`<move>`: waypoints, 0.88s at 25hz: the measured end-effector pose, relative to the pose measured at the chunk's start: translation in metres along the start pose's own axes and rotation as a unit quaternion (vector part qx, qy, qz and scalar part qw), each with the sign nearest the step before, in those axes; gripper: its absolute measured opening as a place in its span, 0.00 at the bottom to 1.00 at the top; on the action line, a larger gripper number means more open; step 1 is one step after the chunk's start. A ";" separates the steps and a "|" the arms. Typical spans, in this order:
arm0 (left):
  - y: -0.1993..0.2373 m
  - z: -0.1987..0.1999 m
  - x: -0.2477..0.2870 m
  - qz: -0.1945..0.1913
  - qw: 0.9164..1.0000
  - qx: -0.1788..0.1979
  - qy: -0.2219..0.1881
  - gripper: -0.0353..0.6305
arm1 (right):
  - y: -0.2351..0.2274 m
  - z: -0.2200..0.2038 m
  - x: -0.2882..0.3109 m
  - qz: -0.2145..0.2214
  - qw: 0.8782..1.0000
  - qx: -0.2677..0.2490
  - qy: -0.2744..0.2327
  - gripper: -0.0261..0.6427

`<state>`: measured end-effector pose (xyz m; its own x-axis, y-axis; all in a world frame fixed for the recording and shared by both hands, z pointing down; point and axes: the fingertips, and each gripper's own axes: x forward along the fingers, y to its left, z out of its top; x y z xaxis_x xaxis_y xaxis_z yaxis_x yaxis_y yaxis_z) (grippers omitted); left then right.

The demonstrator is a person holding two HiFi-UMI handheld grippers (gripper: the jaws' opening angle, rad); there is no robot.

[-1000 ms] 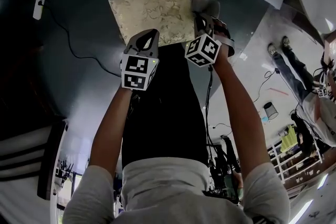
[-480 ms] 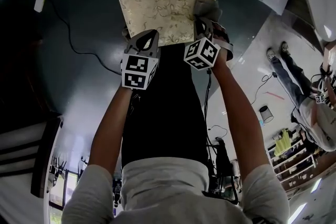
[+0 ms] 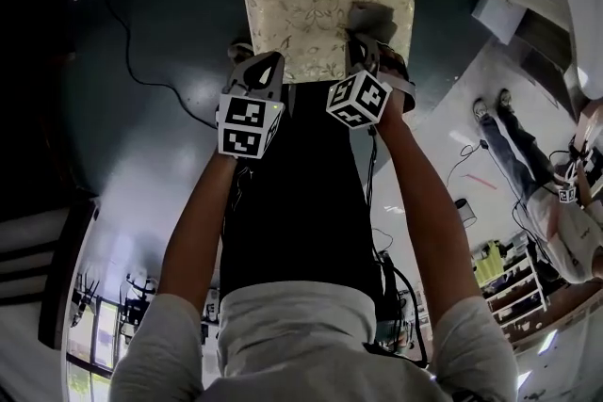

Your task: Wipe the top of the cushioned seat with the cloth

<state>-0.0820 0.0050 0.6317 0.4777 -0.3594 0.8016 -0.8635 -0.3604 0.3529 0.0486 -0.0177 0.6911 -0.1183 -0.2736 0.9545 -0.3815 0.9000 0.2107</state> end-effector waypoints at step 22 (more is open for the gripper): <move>0.104 -0.029 -0.052 0.033 0.998 -0.057 -0.014 0.08 | 0.065 0.131 0.011 0.050 0.995 -0.077 -0.028 0.08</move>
<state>-0.2015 0.0105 0.6408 0.4213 -0.4030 0.8124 -0.9056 -0.2352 0.3530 -0.0973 -0.0068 0.6879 -0.2013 -0.1942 0.9601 -0.2207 0.9639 0.1488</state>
